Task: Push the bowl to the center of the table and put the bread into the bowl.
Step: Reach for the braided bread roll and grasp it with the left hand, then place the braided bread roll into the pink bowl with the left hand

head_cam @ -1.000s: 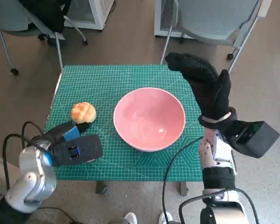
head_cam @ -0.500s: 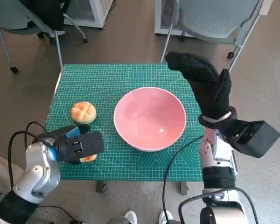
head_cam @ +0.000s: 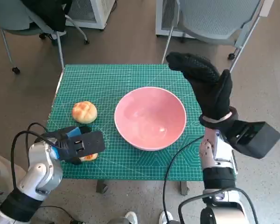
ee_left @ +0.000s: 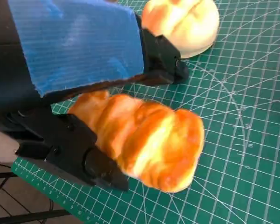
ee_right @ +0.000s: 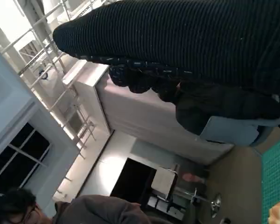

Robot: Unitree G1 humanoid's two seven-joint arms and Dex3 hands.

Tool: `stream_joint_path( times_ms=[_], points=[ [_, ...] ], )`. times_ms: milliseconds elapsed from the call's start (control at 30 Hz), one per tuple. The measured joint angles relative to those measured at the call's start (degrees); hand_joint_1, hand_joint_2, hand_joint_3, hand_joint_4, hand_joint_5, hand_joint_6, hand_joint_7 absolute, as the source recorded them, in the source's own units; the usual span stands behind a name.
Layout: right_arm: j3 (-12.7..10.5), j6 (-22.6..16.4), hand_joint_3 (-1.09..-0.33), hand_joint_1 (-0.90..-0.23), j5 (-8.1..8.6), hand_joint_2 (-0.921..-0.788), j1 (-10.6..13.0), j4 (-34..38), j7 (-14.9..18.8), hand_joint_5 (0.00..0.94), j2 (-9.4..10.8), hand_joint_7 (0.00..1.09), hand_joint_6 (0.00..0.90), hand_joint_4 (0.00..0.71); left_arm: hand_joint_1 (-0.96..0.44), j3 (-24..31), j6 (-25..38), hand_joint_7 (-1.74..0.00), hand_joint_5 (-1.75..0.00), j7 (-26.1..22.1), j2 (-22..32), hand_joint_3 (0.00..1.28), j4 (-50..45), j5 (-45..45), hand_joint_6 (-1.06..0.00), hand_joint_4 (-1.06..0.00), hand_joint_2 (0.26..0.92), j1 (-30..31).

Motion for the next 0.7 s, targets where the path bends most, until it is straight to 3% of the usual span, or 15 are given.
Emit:
stream_joint_path(
  times_ms=[67, 133, 200, 233, 333, 367, 433, 533, 700],
  points=[
    [0.01, 0.00, -0.864, -0.675, 0.00, -0.921, 0.00, 0.00, 0.00, 0.000, 0.03, 0.21, 0.051, 0.086, -0.02, 0.00, -0.04, -0.03, -0.62, 0.23, -0.23, 0.02, 0.70, 0.09, -0.61, -0.48, 0.750, -0.09],
    [0.04, 0.00, -0.863, -0.676, -0.01, -0.921, 0.00, 0.00, 0.00, 0.000, 0.07, 0.21, 0.048, 0.087, 0.21, 0.01, -0.04, -0.06, -0.98, 0.88, -0.55, 0.05, 1.31, 0.29, -0.68, -0.60, 0.851, -0.10],
    [0.05, 0.00, -0.863, -0.676, -0.01, -0.921, 0.00, 0.00, 0.00, 0.000, 0.10, 0.22, 0.047, 0.087, 0.29, 0.03, -0.05, -0.09, -1.09, 1.90, -0.93, 0.06, 1.92, 0.64, -0.75, -0.66, 0.876, -0.10],
    [0.05, 0.00, -0.863, -0.676, -0.01, -0.921, 0.00, 0.00, 0.00, 0.000, 0.11, 0.22, 0.046, 0.087, 0.19, 0.11, -0.17, -0.39, -1.13, 2.68, -1.10, 0.06, 2.16, 0.93, -0.74, -0.71, 0.881, -0.08],
    [0.07, 0.01, -0.863, -0.676, -0.01, -0.921, 0.00, 0.00, 0.00, 0.000, 0.14, 0.22, 0.043, 0.087, 0.06, 0.55, -1.29, -0.73, -1.20, 5.65, -1.53, 0.06, 3.00, 1.86, -0.73, -0.75, 0.884, 0.23],
    [0.07, 0.02, -0.863, -0.676, -0.01, -0.921, 0.00, 0.00, 0.00, 0.000, 0.14, 0.22, 0.042, 0.087, 0.05, 0.73, -1.73, -0.75, -1.21, 6.60, -1.64, 0.10, 3.30, 2.06, -0.74, -0.75, 0.863, 0.36],
    [0.04, 0.04, -0.863, -0.676, 0.00, -0.921, 0.01, 0.00, 0.00, 0.000, 0.12, 0.23, 0.039, 0.087, 0.02, 1.16, -3.03, -0.91, -1.32, 8.72, -1.86, 0.43, 3.85, 2.31, -0.73, -0.74, 0.690, 0.72],
    [0.01, 0.09, -0.863, -0.676, 0.00, -0.921, 0.01, -0.01, 0.00, 0.000, 0.07, 0.23, 0.035, 0.086, 0.01, 1.55, -4.88, -1.01, -1.40, 10.98, -1.95, 0.62, 4.60, 2.42, -0.71, -0.72, 0.593, 1.25],
    [0.03, 0.24, -0.863, -0.676, 0.01, -0.921, 0.01, -0.01, 0.00, 0.000, 0.10, 0.24, 0.029, 0.086, 0.00, 1.67, -5.95, -1.05, -1.42, 11.66, -1.96, 0.63, 4.95, 2.49, -0.68, -0.69, 0.602, 1.41]
  ],
)
